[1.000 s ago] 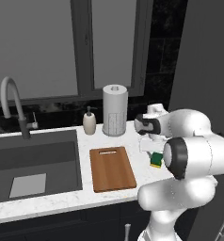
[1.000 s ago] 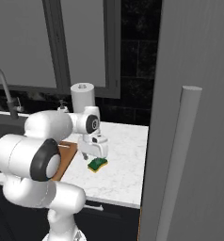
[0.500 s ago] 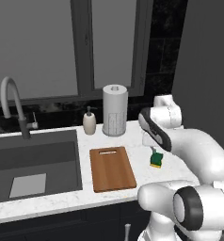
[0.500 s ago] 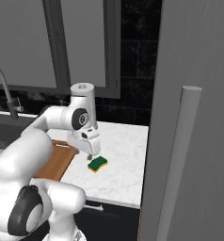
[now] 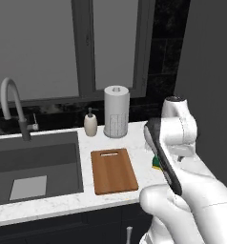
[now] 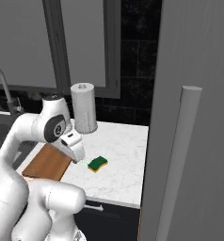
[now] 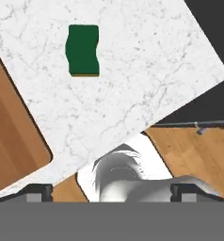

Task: Pick up the sponge from the counter and clean the cutting board by briefly scrubbing or pressing down on the cutting board. Once finished, release the sponge.

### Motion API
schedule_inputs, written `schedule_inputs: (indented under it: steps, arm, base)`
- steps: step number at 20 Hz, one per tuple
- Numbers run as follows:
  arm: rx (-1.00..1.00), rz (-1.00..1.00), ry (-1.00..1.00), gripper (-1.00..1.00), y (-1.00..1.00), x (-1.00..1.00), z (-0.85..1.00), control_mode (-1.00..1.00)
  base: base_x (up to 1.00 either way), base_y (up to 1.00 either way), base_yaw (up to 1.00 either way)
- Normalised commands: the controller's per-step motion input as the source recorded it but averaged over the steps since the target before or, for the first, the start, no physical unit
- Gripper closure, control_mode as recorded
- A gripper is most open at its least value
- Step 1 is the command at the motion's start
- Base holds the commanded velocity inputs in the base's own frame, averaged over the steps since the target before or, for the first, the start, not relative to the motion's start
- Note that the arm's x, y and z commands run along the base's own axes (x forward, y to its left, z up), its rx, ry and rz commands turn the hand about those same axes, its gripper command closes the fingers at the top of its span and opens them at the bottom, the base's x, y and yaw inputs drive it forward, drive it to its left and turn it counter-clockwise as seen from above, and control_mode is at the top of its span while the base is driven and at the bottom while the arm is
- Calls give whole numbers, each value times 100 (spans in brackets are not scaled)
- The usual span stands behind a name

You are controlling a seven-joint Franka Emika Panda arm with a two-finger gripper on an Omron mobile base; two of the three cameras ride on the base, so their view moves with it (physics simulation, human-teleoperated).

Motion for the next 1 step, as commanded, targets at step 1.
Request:
schedule_inputs:
  steps: [1]
  arm:
    - [-3, 0, -12, -100, 41, -12, 59, -100]
  base:
    - [0, 0, 0]
